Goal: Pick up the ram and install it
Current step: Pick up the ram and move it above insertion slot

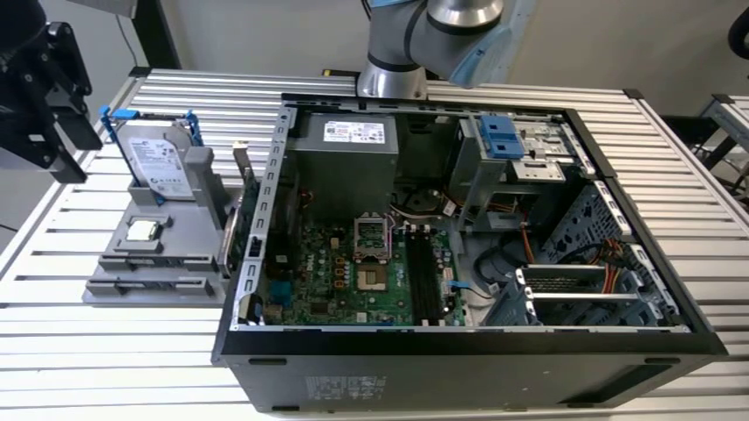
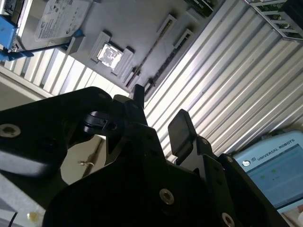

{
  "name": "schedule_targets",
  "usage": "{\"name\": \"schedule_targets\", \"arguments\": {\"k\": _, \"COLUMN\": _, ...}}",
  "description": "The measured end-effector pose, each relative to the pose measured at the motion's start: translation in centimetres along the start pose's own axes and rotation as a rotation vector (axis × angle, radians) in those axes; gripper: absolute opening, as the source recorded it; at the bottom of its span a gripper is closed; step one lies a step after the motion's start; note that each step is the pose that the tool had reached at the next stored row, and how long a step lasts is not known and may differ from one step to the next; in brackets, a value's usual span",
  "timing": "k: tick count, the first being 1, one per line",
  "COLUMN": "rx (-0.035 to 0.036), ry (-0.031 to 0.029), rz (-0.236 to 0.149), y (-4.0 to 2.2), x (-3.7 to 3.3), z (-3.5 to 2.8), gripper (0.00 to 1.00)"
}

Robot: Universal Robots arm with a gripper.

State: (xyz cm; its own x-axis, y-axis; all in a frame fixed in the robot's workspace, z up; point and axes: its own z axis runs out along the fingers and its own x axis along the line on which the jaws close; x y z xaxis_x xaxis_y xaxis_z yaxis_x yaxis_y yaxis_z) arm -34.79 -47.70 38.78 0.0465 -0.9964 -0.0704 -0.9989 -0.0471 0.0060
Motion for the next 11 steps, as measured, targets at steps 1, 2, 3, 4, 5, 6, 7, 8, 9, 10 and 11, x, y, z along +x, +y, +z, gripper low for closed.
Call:
{"name": "schedule_targets", "arguments": {"k": 1, "rx": 0.0001, "ry": 0.0000, "rz": 0.000, "y": 0.00, "x": 0.01, "z": 0.08, "gripper": 1.00}}
{"name": "schedule_targets", "arguments": {"k": 2, "rx": 0.0001, "ry": 0.0000, "rz": 0.000, "y": 0.00, "x": 0.01, "z": 0.18, "gripper": 1.00}}
{"name": "schedule_targets", "arguments": {"k": 3, "rx": 0.0000, "ry": 0.0000, "rz": 0.000, "y": 0.00, "x": 0.02, "z": 0.27, "gripper": 1.00}}
{"name": "schedule_targets", "arguments": {"k": 4, "rx": 0.0000, "ry": 0.0000, "rz": 0.000, "y": 0.00, "x": 0.03, "z": 0.36, "gripper": 1.00}}
{"name": "schedule_targets", "arguments": {"k": 5, "rx": 0.0000, "ry": 0.0001, "rz": 0.000, "y": 0.00, "x": 0.03, "z": 0.46, "gripper": 1.00}}
{"name": "schedule_targets", "arguments": {"k": 6, "rx": 0.0001, "ry": 0.0000, "rz": 0.000, "y": 0.00, "x": 0.04, "z": 0.56, "gripper": 1.00}}
{"name": "schedule_targets", "arguments": {"k": 7, "rx": 0.0000, "ry": 0.0001, "rz": 0.000, "y": 0.00, "x": 0.05, "z": 0.67, "gripper": 1.00}}
{"name": "schedule_targets", "arguments": {"k": 8, "rx": 0.0000, "ry": 0.0000, "rz": 0.000, "y": 0.00, "x": 0.06, "z": 0.78, "gripper": 1.00}}
{"name": "schedule_targets", "arguments": {"k": 9, "rx": 0.0001, "ry": 0.0000, "rz": 0.000, "y": 0.00, "x": 0.07, "z": 0.89, "gripper": 1.00}}
{"name": "schedule_targets", "arguments": {"k": 10, "rx": 0.0001, "ry": 0.0000, "rz": 0.000, "y": -0.01, "x": 0.07, "z": 1.01, "gripper": 1.00}}
{"name": "schedule_targets", "arguments": {"k": 11, "rx": 0.0001, "ry": 0.0000, "rz": 0.000, "y": -0.01, "x": 0.08, "z": 1.12, "gripper": 1.00}}
